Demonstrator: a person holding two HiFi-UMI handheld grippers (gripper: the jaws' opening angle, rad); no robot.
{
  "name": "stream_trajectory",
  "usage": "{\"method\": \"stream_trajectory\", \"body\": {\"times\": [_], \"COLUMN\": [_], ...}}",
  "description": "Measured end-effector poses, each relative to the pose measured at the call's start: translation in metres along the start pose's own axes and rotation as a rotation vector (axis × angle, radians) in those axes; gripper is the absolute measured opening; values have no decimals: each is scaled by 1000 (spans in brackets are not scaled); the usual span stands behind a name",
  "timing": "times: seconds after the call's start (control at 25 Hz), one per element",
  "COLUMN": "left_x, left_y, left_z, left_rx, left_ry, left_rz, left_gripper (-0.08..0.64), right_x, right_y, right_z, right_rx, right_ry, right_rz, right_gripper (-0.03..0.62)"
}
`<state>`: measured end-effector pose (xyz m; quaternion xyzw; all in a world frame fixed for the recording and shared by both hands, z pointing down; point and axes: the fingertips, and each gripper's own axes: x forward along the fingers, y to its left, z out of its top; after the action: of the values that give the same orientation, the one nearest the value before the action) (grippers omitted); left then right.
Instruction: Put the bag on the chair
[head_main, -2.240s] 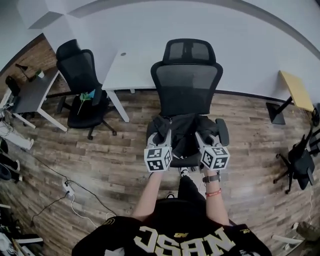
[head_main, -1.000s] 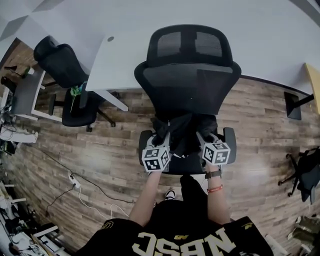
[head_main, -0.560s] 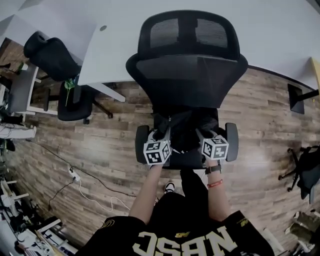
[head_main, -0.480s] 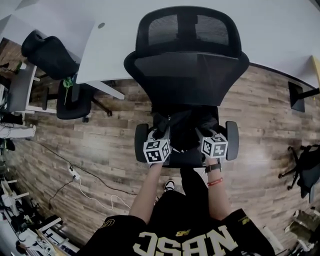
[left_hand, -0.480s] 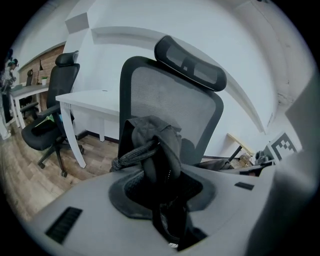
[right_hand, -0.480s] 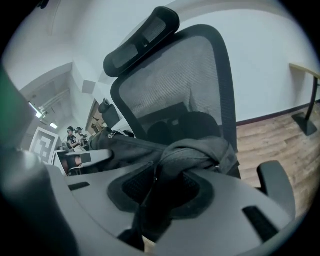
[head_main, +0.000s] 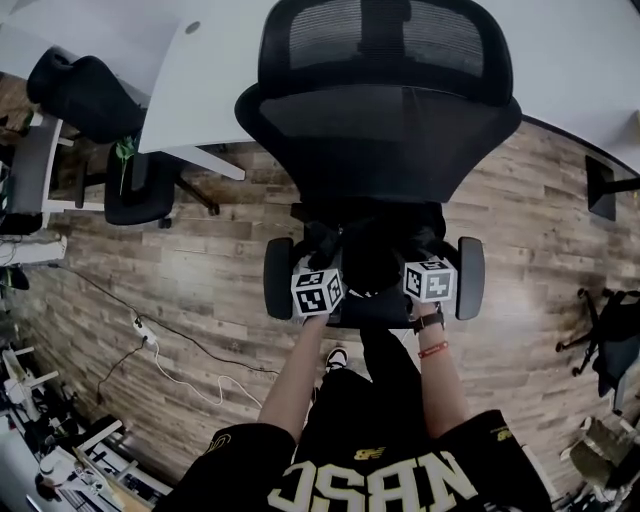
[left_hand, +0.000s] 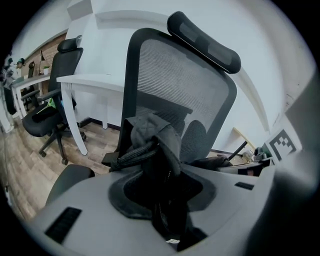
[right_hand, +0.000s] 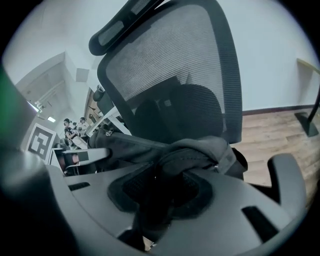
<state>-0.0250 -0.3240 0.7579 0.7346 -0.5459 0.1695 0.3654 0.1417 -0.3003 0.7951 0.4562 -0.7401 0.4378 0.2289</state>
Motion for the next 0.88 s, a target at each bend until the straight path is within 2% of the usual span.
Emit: {"method": "stream_trajectory", "body": {"times": [0.52, 0.88], "left_x": [53, 84], "left_y": [33, 59], "left_z": [-51, -85], "left_rx": [-29, -65], "left_ry": [122, 190], "left_rz": [21, 40], "left_gripper": [144, 166], "right_x": [54, 82], "right_y": [-33, -58], "right_z": [-23, -50], "right_rx": [-43, -56], "right_ry": [122, 186], "right_rz": [-33, -24], "right_gripper": [92, 92]}}
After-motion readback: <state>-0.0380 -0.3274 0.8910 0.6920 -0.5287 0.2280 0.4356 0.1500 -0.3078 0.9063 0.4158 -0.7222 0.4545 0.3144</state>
